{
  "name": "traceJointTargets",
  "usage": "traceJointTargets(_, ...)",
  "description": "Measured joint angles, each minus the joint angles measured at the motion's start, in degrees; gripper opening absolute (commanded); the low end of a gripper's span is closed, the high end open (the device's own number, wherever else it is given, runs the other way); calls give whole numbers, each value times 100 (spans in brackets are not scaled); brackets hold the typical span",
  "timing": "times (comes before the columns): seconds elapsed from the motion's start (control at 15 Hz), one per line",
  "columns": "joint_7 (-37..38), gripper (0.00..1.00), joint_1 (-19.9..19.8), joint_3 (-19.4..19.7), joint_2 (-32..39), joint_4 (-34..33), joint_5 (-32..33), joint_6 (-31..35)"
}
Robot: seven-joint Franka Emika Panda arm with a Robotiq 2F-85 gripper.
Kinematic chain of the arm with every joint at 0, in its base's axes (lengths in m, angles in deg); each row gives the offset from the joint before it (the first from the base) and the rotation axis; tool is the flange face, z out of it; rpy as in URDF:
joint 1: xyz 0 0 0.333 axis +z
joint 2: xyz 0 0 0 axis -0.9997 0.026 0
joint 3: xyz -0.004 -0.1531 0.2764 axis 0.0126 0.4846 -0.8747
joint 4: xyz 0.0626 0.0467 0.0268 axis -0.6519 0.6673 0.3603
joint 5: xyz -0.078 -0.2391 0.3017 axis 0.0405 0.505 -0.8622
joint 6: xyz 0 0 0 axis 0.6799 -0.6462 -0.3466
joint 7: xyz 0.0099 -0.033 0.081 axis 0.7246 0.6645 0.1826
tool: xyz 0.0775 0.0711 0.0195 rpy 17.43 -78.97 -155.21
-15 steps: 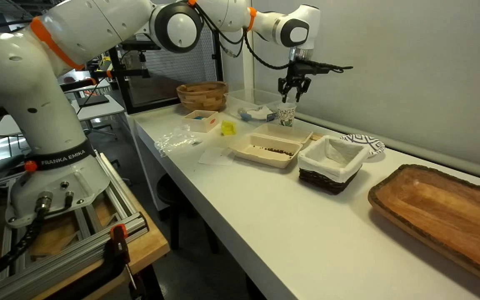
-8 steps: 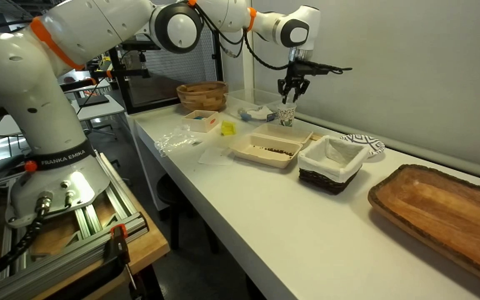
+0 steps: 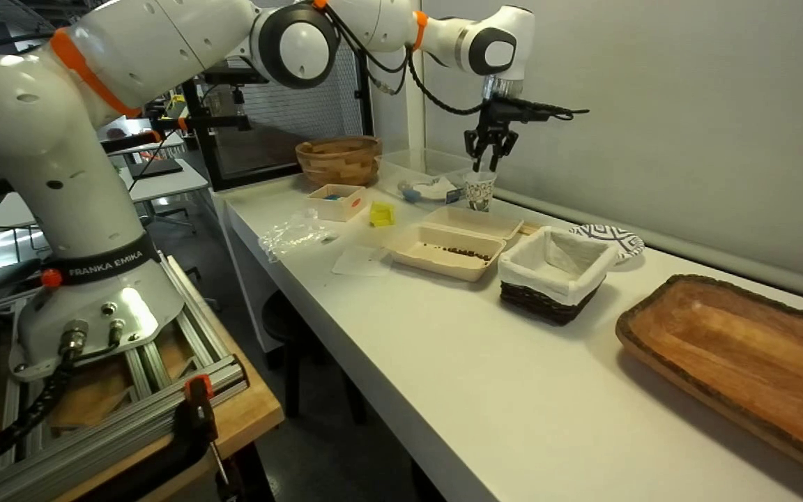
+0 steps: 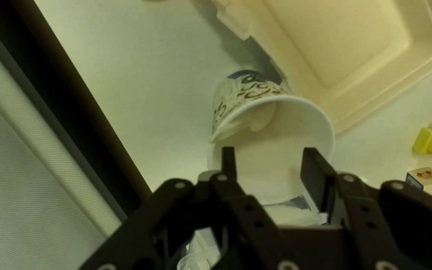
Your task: Stir the contents of the paper cup with the plastic spoon
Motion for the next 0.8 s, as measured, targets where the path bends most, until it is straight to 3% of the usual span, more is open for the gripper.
traceJointTargets(0.4,80,44,18,140,2,-150,70,2)
traceJointTargets(0.8,87,44,8,200,75,-173,72,162)
